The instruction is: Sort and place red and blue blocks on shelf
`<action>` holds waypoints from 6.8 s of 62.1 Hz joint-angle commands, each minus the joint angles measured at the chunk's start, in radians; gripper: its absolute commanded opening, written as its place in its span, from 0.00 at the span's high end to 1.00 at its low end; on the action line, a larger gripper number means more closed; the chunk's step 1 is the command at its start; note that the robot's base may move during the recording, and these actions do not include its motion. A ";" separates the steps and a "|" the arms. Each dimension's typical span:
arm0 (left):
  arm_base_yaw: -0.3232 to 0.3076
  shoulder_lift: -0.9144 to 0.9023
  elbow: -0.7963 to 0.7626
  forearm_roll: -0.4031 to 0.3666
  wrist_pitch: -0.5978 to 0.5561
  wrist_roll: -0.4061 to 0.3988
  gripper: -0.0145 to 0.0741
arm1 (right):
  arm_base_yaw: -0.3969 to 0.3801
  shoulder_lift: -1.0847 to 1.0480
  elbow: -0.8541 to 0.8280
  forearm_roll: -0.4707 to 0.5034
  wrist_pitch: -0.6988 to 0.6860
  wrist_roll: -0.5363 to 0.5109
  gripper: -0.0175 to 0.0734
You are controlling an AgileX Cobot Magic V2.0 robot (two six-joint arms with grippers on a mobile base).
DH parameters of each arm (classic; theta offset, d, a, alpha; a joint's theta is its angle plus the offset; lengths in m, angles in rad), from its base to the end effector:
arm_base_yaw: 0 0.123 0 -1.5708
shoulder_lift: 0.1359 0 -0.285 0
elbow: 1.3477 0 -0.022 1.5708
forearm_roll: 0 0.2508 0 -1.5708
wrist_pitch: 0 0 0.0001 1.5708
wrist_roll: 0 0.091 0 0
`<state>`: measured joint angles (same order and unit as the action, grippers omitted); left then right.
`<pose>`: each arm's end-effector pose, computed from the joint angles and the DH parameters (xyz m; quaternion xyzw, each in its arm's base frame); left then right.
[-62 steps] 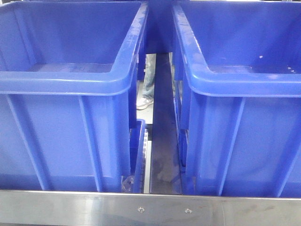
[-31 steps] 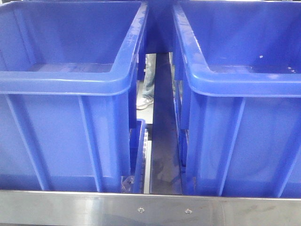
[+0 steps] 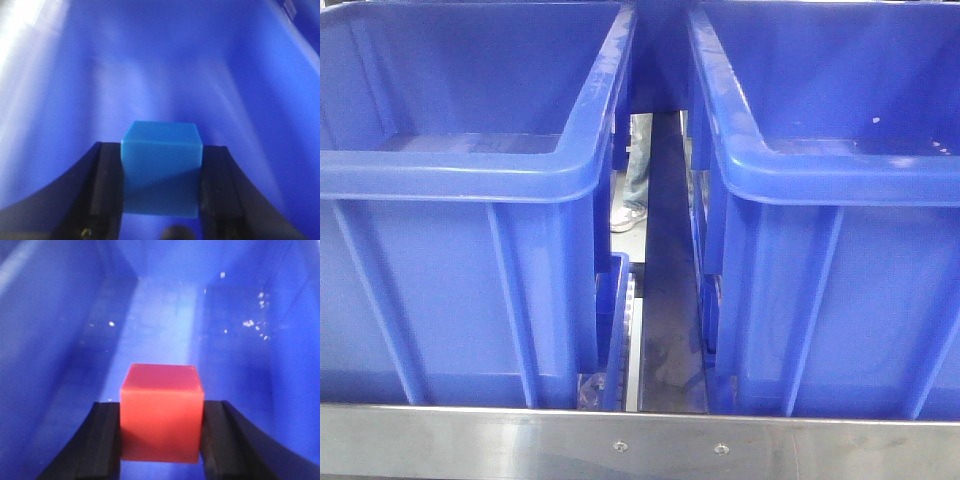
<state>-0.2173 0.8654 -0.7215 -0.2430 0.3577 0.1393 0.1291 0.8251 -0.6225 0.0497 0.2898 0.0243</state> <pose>0.1754 -0.0466 0.3350 0.0767 0.8308 -0.1187 0.5383 0.1704 0.0234 0.3137 -0.0278 0.8344 0.0611 0.5471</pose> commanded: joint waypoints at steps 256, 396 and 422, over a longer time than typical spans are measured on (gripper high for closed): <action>0.214 -0.512 0.197 0.040 -0.140 -0.110 0.70 | -0.087 -0.857 0.630 -0.075 -0.390 0.037 0.75; 0.135 -0.886 0.754 0.040 -0.475 0.020 0.70 | -0.087 -0.856 0.630 -0.075 -0.390 0.037 0.75; 0.135 -0.886 0.754 0.040 -0.475 0.020 0.70 | -0.087 -0.856 0.630 -0.075 -0.390 0.037 0.75</action>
<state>-0.0773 -0.0054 0.0053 -0.1925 -0.0340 0.1656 0.0490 -0.0107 0.0288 -0.0146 -0.0201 0.0672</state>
